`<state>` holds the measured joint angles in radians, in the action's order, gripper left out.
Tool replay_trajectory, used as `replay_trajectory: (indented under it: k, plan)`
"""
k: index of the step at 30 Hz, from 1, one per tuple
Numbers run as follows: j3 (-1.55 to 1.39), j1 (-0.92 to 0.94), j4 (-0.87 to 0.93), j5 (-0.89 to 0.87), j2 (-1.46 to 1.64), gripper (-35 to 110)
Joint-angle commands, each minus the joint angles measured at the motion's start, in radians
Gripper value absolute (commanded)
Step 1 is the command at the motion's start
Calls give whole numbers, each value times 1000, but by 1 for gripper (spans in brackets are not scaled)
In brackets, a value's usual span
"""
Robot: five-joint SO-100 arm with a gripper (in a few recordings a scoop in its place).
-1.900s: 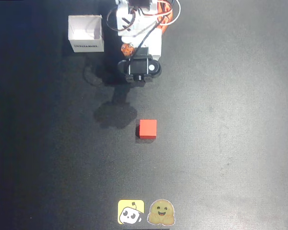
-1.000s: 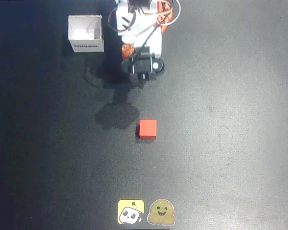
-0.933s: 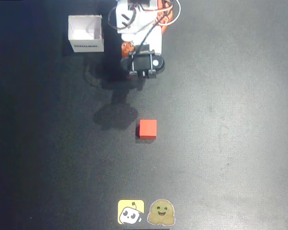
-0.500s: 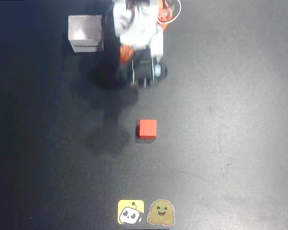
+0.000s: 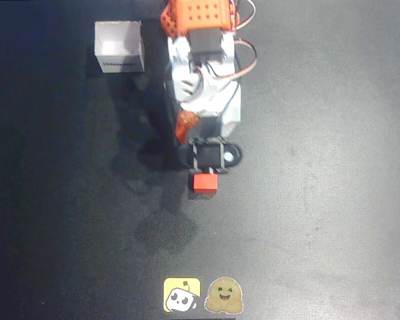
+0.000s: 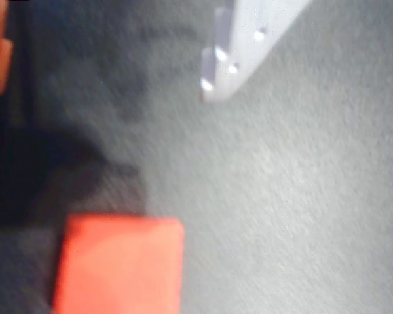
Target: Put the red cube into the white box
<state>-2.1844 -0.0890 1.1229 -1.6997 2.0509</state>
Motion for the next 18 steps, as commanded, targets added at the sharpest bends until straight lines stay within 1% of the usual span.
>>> replay_trajectory:
  k: [1,8,13,18]
  plan:
    - [43,-2,-75,-21,-58,24]
    - [98,3,-163,-35,-215,24]
    - [101,-2,-239,-57,-282,24]
    - [101,-6,-276,-63,-314,24]
